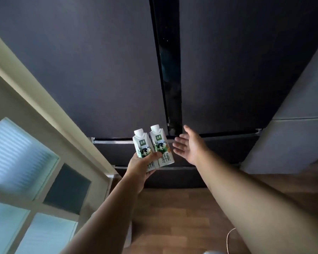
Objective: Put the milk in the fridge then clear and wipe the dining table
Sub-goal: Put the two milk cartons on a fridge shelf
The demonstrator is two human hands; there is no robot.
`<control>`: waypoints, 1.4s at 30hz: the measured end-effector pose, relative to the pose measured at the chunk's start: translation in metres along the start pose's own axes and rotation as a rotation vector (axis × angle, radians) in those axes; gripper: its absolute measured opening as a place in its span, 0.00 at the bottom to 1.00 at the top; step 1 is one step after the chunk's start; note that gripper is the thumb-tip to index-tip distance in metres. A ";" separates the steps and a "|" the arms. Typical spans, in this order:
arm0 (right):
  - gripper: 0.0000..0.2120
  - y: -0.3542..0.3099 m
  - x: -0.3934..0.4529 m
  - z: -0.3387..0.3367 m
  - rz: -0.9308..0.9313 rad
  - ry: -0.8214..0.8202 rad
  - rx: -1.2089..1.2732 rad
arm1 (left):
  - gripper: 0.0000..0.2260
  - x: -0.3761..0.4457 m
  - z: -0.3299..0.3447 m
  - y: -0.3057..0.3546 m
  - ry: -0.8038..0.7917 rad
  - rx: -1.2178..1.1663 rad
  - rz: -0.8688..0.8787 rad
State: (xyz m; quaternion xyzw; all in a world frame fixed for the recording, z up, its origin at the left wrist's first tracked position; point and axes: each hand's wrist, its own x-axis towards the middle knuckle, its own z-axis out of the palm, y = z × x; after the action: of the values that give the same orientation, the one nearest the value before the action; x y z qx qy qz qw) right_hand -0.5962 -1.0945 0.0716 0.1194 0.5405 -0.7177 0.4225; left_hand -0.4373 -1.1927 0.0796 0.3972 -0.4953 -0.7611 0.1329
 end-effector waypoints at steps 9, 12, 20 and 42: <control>0.32 -0.007 0.059 -0.001 0.105 0.177 0.327 | 0.20 0.031 -0.026 -0.009 -0.041 0.038 -0.044; 0.33 -0.012 0.081 0.006 0.139 0.186 0.400 | 0.22 0.048 -0.030 -0.007 -0.014 0.049 -0.054; 0.21 -0.018 0.121 0.013 0.192 0.187 0.382 | 0.20 0.079 -0.017 -0.009 0.033 0.028 -0.052; 0.08 0.025 0.114 -0.014 0.133 0.091 0.431 | 0.21 0.068 -0.024 -0.033 0.240 0.112 -0.035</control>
State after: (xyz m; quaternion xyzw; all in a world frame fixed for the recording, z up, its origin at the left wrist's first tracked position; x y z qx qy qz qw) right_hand -0.6515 -1.1381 -0.0219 0.2743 0.3841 -0.7810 0.4089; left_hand -0.4572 -1.2330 0.0149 0.5008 -0.5108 -0.6813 0.1554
